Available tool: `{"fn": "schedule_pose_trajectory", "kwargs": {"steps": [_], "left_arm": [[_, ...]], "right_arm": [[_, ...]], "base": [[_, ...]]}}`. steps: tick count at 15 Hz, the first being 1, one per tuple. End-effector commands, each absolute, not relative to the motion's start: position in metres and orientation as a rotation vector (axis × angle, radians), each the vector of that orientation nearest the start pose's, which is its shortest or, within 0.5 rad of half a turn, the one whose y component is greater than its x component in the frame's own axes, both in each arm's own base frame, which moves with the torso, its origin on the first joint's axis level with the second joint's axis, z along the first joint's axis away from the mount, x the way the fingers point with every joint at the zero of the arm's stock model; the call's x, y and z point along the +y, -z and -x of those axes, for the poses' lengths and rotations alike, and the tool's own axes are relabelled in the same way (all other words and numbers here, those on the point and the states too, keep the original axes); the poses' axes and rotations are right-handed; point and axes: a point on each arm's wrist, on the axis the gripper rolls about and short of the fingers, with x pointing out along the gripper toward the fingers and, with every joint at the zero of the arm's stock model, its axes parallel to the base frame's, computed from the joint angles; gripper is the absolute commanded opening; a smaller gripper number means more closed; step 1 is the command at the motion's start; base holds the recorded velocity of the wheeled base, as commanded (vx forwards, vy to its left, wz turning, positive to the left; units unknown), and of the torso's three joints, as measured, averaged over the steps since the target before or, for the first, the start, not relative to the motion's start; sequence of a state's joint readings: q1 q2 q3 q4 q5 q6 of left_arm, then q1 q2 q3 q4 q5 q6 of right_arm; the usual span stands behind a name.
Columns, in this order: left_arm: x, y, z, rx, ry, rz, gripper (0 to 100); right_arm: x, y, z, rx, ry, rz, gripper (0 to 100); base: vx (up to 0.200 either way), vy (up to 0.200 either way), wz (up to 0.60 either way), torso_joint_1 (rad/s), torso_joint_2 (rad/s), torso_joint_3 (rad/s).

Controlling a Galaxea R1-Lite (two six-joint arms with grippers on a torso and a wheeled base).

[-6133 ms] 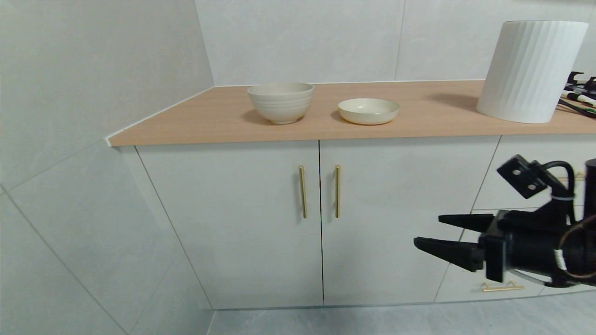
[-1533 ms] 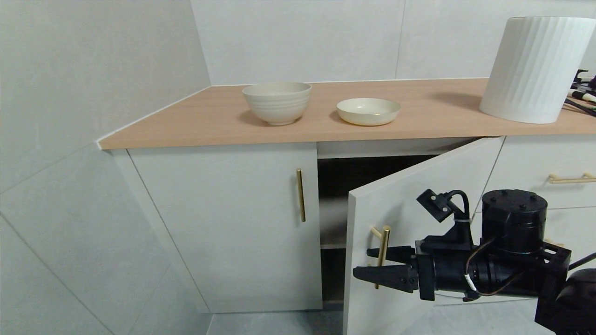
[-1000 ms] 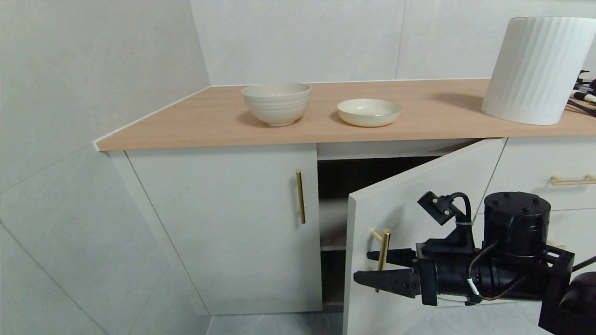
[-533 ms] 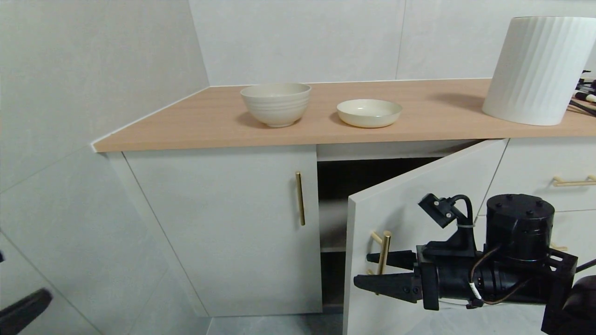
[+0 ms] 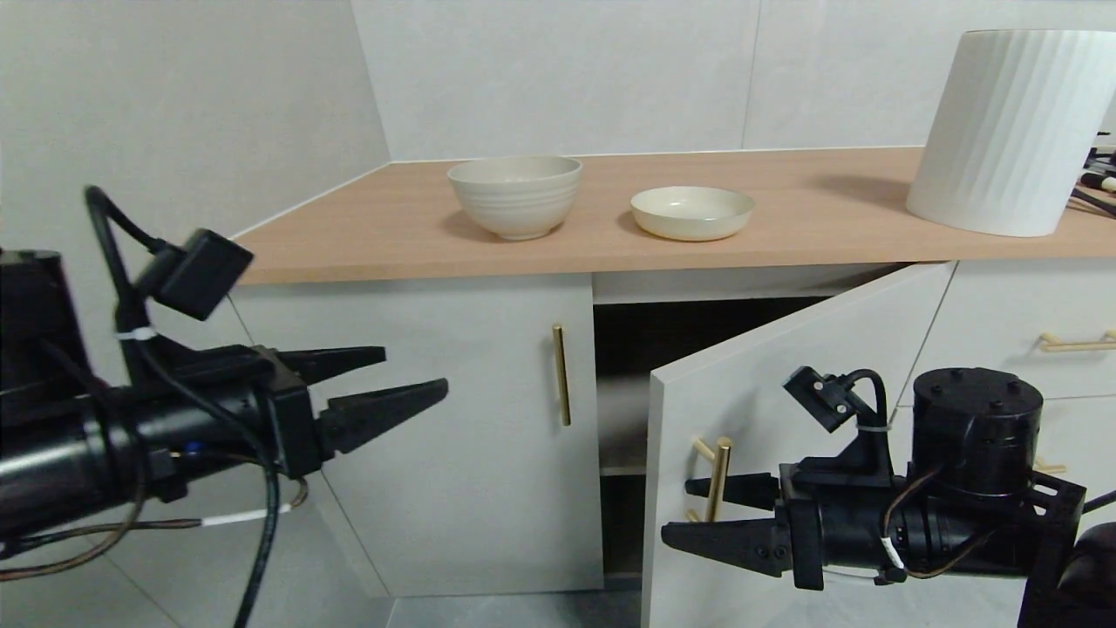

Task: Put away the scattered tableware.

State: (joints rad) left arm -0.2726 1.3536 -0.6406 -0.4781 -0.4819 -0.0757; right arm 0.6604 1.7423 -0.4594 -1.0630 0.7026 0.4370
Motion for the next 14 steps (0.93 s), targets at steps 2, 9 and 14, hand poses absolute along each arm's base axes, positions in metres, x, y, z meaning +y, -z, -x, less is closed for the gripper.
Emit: {"fn": "schedule_pose_trajectory", "kwargs": {"steps": [2, 9, 14], "left_arm": [[-0.102, -0.148, -0.221, 0.407, 0.799, 0.126, 100], [-0.132, -0.138, -0.233, 0.384, 0.838, 0.201, 0], [-0.187, -0.108, -0.258, 0.325, 0.962, 0.179, 0]], "right_arm": [[0.179, -0.128, -0.201, 0.537, -1.297, -0.367, 100], [0.179, -0.125, -0.202, 0.545, -1.295, -0.366, 100], [0.179, -0.125, -0.201, 0.547, -1.294, -0.366, 100]], "base": [[0.000, 0.000, 0.00, 0.000, 0.00, 0.000], [0.000, 0.000, 0.00, 0.000, 0.00, 0.000], [0.000, 0.000, 0.00, 0.000, 0.00, 0.000]]}}
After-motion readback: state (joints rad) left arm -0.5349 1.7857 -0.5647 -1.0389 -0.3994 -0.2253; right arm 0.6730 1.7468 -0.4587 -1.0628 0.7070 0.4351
